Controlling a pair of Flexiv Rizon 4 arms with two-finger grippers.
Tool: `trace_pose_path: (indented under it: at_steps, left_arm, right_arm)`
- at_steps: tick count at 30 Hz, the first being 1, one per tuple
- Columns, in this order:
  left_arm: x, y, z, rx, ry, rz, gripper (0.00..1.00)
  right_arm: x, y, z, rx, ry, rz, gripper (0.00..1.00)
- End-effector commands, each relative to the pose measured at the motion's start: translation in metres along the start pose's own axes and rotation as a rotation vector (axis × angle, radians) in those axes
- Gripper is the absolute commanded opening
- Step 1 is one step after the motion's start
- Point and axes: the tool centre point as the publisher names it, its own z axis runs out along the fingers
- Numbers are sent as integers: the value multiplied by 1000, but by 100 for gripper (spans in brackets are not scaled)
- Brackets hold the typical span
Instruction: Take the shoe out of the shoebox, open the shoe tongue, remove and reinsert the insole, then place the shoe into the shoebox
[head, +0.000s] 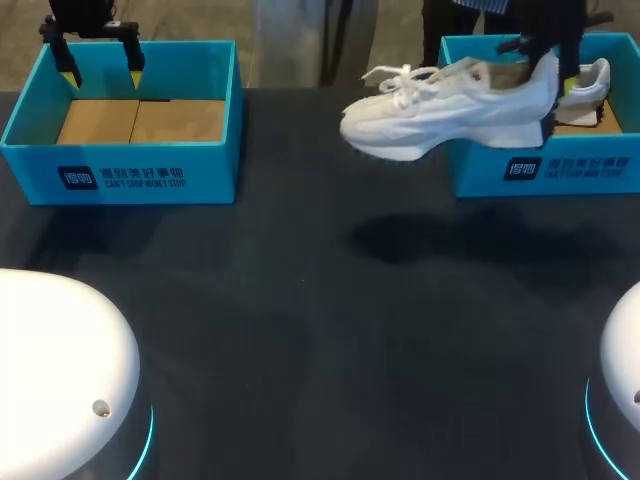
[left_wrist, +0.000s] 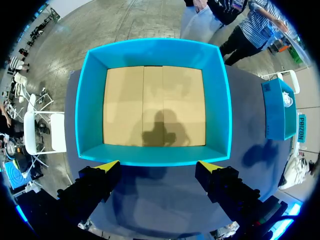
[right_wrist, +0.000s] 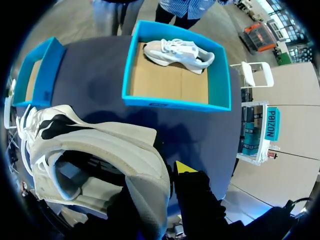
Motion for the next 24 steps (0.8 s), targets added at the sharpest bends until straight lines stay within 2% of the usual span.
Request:
trace_pose_path:
  at_steps: [1,11,24]
  left_arm:
    - [0,0,-1,-1,-1,0,100]
    - [0,0,-1,-1,-1,0,100]
    - [0,0,-1,-1,-1,0,100]
  right_arm:
    - [15,-14,-4,-12,-15,3,0]
    - [46,-39,-3,18,-19,25,0]
    - [77,-71,-2,-3,-5,-2,0]
